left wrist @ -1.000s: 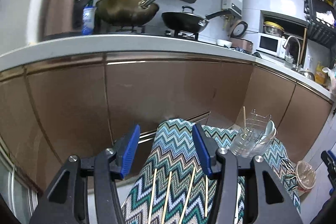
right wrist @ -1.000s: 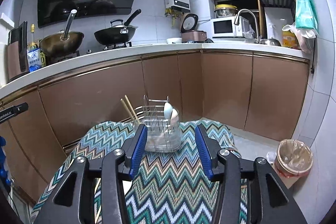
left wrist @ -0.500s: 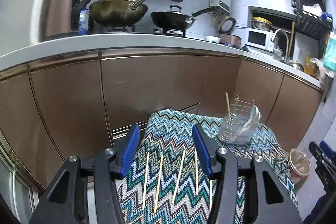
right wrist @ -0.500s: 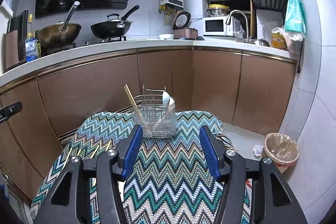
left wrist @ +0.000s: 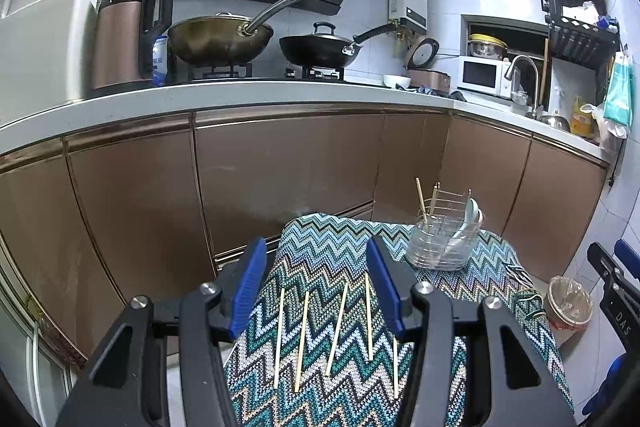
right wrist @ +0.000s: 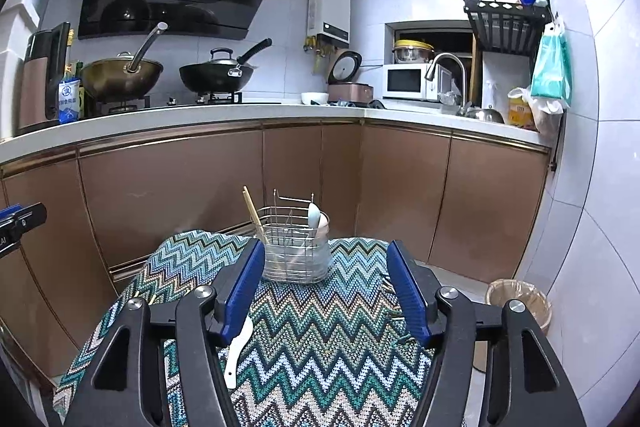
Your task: Organize utensils
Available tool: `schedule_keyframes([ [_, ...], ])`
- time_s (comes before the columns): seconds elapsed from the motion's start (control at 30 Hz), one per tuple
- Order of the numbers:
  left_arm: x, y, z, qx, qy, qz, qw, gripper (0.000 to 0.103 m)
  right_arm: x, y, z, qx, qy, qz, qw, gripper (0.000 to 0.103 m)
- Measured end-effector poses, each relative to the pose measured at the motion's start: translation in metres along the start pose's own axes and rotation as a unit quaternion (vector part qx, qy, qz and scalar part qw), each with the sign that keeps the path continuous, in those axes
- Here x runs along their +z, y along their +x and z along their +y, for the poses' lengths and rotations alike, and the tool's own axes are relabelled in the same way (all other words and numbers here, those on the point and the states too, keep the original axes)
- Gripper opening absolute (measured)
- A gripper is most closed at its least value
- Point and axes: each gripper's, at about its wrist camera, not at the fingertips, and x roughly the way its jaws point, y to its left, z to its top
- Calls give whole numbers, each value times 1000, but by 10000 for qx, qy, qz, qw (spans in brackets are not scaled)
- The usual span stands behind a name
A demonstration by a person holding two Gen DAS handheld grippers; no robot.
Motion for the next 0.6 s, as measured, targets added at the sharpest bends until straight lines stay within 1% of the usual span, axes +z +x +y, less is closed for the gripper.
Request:
schedule_keyframes([
  [0.37, -4, 6, -5, -69, 65, 89, 9999, 50, -3, 1, 1, 2, -25, 8, 10000, 65],
  [0.6, -4, 2, -5, -133, 50, 21, 9999, 50, -2, -1, 1, -13, -11, -35, 10000, 65],
])
